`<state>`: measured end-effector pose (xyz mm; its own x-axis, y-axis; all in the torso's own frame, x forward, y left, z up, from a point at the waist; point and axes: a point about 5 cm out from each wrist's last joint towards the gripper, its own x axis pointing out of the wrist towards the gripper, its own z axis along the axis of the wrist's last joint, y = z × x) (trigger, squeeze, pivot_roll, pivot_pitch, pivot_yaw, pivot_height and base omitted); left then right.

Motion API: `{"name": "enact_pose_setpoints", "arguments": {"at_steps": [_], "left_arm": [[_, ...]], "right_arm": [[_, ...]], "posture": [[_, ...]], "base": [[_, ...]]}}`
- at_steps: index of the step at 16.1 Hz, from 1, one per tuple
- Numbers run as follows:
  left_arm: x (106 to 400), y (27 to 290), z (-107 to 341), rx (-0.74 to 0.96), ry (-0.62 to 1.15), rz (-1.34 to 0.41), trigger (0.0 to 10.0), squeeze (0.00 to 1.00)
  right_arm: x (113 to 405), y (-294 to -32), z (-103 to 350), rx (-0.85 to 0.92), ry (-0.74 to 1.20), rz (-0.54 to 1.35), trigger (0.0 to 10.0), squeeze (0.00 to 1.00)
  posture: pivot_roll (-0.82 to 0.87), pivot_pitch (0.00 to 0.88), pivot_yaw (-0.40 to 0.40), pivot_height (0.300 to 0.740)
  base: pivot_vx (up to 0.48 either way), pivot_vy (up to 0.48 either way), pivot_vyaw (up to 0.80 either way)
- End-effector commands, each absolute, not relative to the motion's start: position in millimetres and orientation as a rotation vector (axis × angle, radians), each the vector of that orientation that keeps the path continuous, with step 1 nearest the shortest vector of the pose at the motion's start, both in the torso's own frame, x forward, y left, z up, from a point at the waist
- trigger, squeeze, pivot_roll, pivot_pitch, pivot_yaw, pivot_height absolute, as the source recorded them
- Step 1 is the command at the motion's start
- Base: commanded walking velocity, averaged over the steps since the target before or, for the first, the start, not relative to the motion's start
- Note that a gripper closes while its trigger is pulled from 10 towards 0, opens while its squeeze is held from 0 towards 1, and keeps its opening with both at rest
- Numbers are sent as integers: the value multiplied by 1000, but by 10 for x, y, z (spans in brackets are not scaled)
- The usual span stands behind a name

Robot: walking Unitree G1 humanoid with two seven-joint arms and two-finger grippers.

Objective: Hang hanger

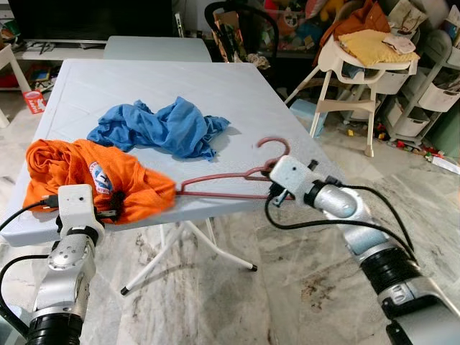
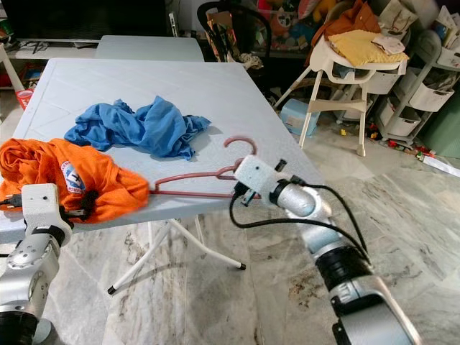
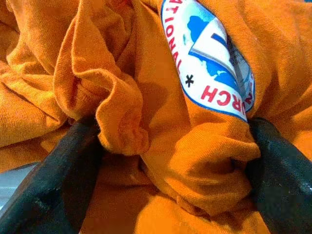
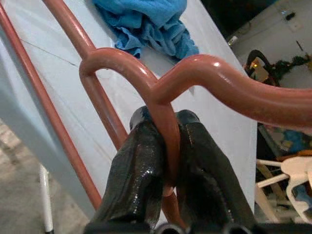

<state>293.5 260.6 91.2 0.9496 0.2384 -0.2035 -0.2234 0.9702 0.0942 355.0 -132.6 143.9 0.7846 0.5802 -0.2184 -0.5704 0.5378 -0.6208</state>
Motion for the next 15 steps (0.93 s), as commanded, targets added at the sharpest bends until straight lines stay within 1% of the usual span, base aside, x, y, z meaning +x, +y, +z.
{"name": "enact_pose_setpoints", "arguments": {"at_steps": [1,3,5,7,9,10,11,12,13,14,15], "left_arm": [[2945,2682,951,69,208,275,10000,1000],[2966,2669,960,69,203,271,10000,1000],[2979,2676,975,68,200,285,10000,1000],[3003,2663,1019,55,183,288,10000,1000],[3047,2634,1087,48,156,293,10000,1000],[3068,2619,1118,45,145,294,10000,1000],[3094,2596,1163,42,130,296,10000,1000],[3105,2579,1194,45,114,296,10000,0],[3114,2565,1224,47,101,301,10000,0],[3116,2560,1235,47,96,311,10000,0],[3117,2555,1241,44,93,320,10000,0]], "right_arm": [[3592,-1445,1528,-754,-23,665,10000,0],[3582,-1396,1551,-789,-58,692,10000,0],[3611,-1393,1604,-853,-99,667,10000,0],[3621,-1382,1609,-856,-99,667,10000,0],[3628,-1341,1616,-978,-130,681,10000,0],[3670,-1347,1657,-1008,-149,640,10000,0],[3735,-1373,1722,-1079,-184,547,10000,0],[3754,-1380,1750,-1151,-222,493,10000,0],[3767,-1379,1788,-1224,-284,414,10000,0],[3766,-1355,1811,-1261,-341,363,10000,0],[3749,-1307,1807,-1260,-387,339,10000,0]], "posture": [[17,37,-92,740],[18,37,-90,740],[17,35,-92,740],[16,35,-90,740],[12,36,-89,740],[11,35,-91,740],[11,34,-92,740],[13,33,-93,740],[15,33,-94,740],[16,33,-93,740],[18,33,-92,740]], "base": [[0,0,0],[0,0,0],[0,0,0],[0,0,0],[0,0,0],[0,0,0],[0,0,0],[0,0,0],[0,0,0],[0,0,0],[0,0,0]]}}
